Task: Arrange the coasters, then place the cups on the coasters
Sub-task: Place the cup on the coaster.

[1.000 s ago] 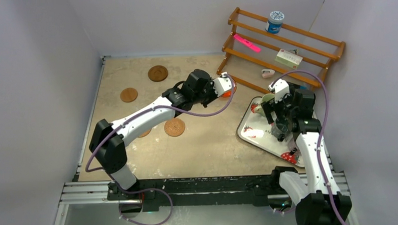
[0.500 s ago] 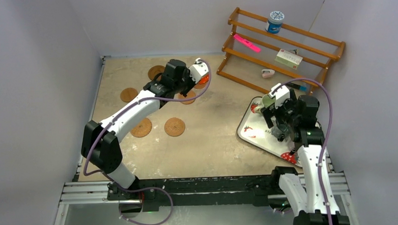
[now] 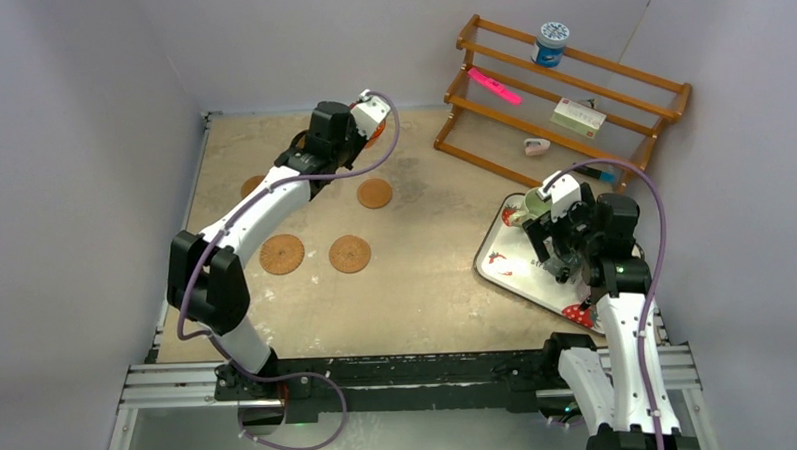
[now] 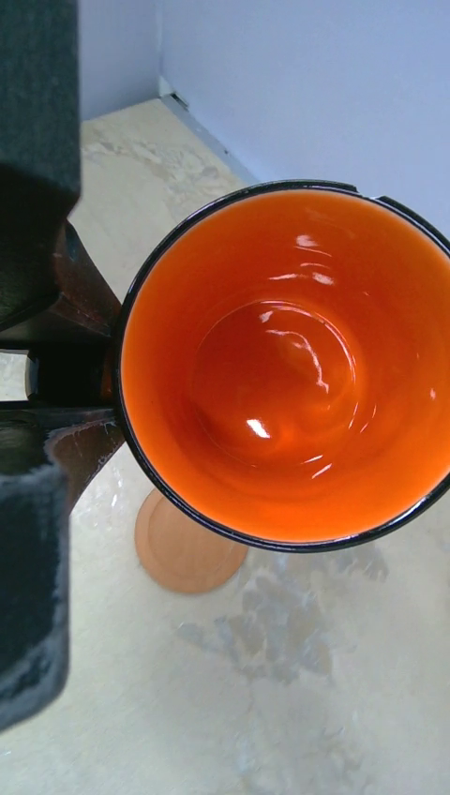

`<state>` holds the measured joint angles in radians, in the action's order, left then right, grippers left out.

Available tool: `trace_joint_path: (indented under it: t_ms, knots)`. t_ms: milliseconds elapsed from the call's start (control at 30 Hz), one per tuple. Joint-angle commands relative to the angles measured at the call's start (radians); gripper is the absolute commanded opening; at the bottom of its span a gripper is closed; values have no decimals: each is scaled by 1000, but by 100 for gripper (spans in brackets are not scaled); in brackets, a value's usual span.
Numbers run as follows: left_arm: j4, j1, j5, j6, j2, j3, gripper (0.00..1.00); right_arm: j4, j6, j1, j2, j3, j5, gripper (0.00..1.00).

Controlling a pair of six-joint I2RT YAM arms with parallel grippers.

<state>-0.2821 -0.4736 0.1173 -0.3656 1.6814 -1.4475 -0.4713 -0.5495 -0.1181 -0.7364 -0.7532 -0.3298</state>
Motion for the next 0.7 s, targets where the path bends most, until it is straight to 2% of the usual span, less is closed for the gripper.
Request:
trace_joint_path:
  t_ms: [0,100,300,500,667]
  knots:
    - [147,12,94,25,8,-81,0,21,22,3,12,-16,23,99]
    - [85,13,91,32,50,-140,0,26,27,3,18,-15,32,99]
    - [125,23,180,19,87,-158,0,18,42,3,58,-12,46,99]
    - [107,71,108,22,135,-210,0,6,69,3,75,-6,51,99]
    - [206,84,143,28,129,-159,0,2,67,4,114,-4,80,99]
